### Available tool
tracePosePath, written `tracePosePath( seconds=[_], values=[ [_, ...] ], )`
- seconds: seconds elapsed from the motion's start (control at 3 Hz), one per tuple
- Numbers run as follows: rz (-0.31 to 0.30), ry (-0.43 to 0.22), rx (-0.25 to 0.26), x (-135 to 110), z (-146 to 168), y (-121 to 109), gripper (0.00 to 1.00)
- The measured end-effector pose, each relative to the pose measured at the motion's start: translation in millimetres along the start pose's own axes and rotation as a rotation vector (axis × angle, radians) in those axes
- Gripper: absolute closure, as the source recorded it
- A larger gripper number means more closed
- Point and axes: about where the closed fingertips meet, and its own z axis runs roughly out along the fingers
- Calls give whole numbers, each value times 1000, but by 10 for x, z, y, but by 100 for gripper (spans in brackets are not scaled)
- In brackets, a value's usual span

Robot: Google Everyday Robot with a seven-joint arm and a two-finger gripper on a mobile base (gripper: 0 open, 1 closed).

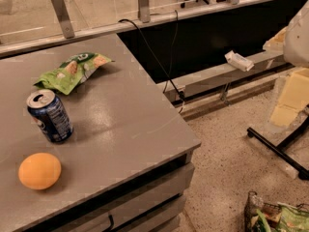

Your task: Pick green rice chip bag

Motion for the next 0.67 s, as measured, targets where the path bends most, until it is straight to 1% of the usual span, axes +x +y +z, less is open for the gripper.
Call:
tracePosePath(
  seconds=[0.33,0.67],
  values=[
    [0,0,0,0,0,0,0],
    [-29,-14,0,-55,44,-81,0]
  ],
)
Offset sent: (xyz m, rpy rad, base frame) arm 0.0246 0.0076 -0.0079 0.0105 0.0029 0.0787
